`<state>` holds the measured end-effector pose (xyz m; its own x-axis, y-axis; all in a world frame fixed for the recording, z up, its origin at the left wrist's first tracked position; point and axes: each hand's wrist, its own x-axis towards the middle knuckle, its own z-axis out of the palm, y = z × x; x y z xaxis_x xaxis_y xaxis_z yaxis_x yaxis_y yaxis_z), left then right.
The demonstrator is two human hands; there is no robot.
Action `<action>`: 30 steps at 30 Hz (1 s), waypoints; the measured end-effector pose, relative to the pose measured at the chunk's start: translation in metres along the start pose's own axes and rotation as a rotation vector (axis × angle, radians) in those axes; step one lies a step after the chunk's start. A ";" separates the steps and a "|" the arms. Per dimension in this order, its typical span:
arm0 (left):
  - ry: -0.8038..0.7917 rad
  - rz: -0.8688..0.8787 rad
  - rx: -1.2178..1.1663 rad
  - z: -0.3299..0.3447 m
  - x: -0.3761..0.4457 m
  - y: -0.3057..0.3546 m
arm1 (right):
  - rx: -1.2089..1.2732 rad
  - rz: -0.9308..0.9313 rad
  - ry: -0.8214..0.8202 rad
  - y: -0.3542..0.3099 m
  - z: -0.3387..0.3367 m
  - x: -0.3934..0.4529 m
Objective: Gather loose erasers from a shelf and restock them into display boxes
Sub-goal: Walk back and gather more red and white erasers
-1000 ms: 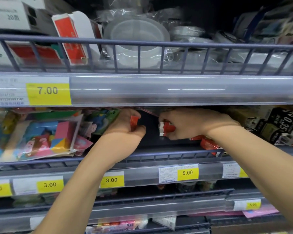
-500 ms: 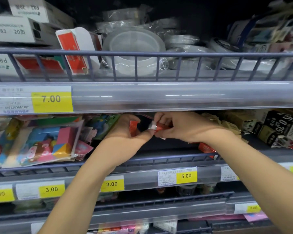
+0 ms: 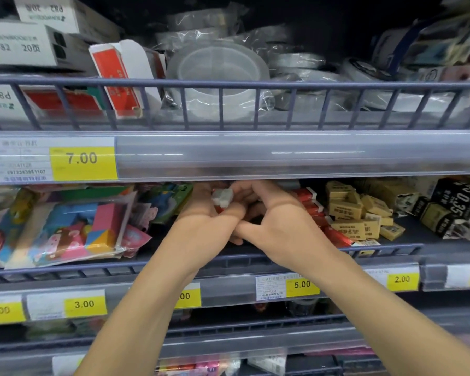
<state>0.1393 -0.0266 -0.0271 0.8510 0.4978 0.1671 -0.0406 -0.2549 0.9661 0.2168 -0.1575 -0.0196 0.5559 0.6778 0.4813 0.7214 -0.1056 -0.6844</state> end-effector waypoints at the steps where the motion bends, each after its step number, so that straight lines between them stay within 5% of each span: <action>1: 0.007 -0.007 -0.001 -0.002 0.002 -0.002 | -0.033 -0.013 -0.052 0.000 -0.004 0.000; 10: -0.023 -0.069 -0.072 -0.005 0.012 -0.006 | -0.697 0.145 -0.285 0.052 -0.064 0.034; 22: -0.019 -0.068 -0.135 -0.007 0.011 -0.006 | -0.880 0.010 -0.522 0.089 -0.053 0.062; 26: -0.024 -0.058 -0.097 -0.008 0.012 -0.008 | -0.762 0.005 -0.466 0.078 -0.054 0.056; 30: 0.036 -0.022 -0.100 -0.008 0.012 -0.011 | -0.249 0.120 -0.278 0.047 -0.043 0.037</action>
<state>0.1458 -0.0111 -0.0341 0.8330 0.5323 0.1508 -0.0759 -0.1601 0.9842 0.2894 -0.1687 -0.0101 0.5337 0.8177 0.2159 0.7554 -0.3460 -0.5565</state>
